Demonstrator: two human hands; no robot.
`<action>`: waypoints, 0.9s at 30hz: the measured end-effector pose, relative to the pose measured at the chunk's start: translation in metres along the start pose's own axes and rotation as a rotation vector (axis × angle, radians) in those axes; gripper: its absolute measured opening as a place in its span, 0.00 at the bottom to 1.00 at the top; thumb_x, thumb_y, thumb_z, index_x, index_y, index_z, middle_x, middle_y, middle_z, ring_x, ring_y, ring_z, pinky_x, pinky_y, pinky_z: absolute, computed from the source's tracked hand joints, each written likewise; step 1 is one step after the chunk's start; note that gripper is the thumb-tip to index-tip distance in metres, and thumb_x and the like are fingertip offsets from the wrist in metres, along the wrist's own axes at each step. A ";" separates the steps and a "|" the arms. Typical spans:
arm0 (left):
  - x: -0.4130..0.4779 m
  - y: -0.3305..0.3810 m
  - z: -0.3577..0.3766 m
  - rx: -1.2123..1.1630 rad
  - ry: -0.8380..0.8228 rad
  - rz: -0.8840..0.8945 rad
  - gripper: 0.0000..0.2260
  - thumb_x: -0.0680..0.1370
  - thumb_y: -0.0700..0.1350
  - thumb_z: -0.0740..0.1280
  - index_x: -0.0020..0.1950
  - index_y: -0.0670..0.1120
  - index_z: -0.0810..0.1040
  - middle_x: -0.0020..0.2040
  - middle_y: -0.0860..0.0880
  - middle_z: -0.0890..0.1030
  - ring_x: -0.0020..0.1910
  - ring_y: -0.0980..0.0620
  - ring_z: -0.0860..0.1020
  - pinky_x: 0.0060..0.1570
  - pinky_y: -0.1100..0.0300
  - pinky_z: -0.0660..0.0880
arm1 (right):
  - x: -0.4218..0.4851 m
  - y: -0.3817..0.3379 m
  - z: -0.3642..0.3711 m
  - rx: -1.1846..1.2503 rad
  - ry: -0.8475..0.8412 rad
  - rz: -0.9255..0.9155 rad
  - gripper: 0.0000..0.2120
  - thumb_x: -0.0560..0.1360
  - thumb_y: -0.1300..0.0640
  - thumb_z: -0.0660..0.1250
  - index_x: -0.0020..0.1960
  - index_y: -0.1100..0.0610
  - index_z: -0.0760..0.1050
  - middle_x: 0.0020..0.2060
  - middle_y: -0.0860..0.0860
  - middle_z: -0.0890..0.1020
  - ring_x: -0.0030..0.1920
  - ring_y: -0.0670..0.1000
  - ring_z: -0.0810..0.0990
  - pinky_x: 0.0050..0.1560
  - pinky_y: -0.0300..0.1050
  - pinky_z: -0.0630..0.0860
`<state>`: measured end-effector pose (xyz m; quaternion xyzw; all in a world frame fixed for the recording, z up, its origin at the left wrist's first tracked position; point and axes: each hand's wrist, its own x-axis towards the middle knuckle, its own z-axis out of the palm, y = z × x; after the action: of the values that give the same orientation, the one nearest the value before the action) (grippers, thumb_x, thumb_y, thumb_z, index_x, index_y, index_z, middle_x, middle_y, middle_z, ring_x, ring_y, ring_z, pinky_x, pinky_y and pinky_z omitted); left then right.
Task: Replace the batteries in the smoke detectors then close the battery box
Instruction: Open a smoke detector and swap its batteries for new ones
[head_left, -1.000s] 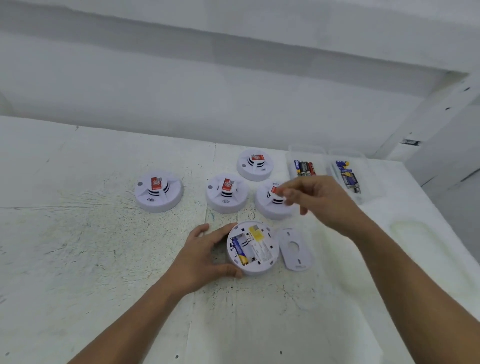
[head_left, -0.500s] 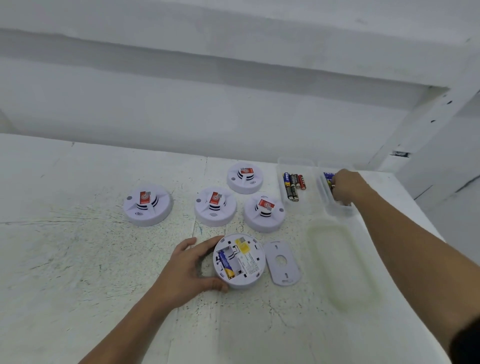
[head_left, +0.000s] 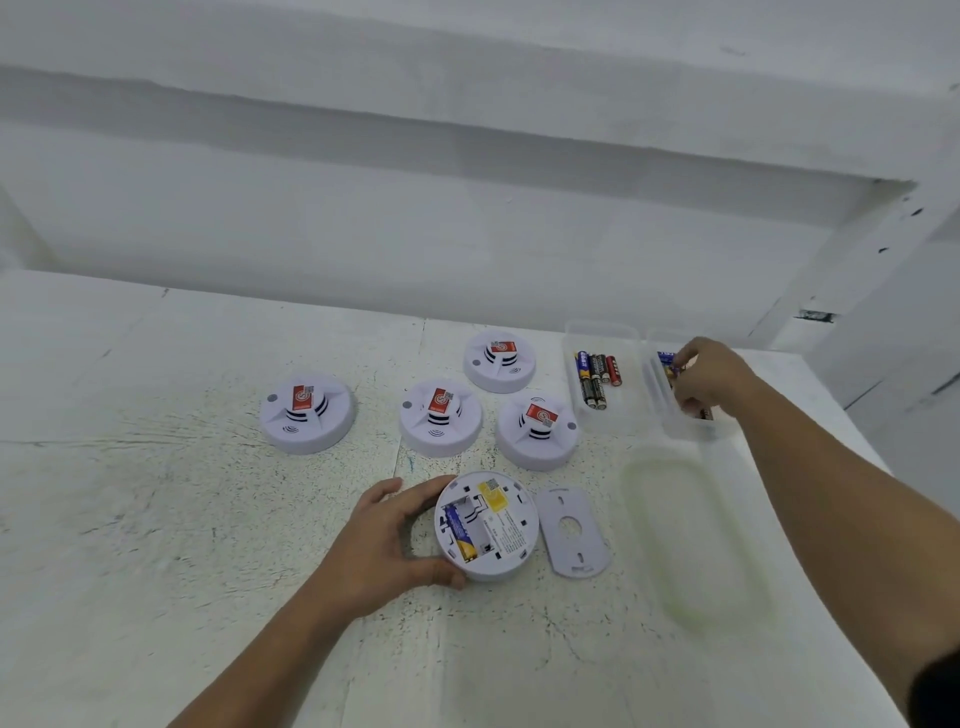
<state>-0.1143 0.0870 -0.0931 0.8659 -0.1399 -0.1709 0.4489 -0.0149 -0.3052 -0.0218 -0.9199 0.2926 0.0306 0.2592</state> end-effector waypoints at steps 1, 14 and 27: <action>0.000 -0.001 0.000 -0.002 -0.005 0.003 0.39 0.55 0.60 0.80 0.60 0.74 0.65 0.57 0.76 0.73 0.69 0.60 0.55 0.64 0.58 0.58 | -0.003 -0.002 -0.005 0.098 0.043 0.004 0.18 0.68 0.74 0.61 0.53 0.58 0.71 0.35 0.55 0.72 0.30 0.54 0.71 0.27 0.41 0.68; -0.002 0.009 -0.003 0.017 0.007 0.069 0.40 0.51 0.67 0.73 0.62 0.72 0.64 0.56 0.75 0.72 0.64 0.66 0.57 0.66 0.59 0.56 | -0.137 -0.064 0.011 0.852 -0.259 -0.325 0.09 0.74 0.68 0.67 0.50 0.56 0.72 0.38 0.59 0.78 0.35 0.58 0.80 0.38 0.47 0.81; -0.005 0.013 -0.004 0.095 -0.015 0.238 0.43 0.54 0.69 0.70 0.66 0.66 0.58 0.53 0.82 0.69 0.57 0.87 0.52 0.62 0.75 0.48 | -0.209 -0.072 0.097 0.328 -0.277 -0.467 0.11 0.70 0.51 0.73 0.50 0.48 0.77 0.39 0.47 0.83 0.42 0.42 0.82 0.46 0.40 0.78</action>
<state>-0.1184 0.0845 -0.0798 0.8621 -0.2529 -0.1159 0.4235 -0.1385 -0.0983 -0.0291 -0.8953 0.0363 0.0475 0.4415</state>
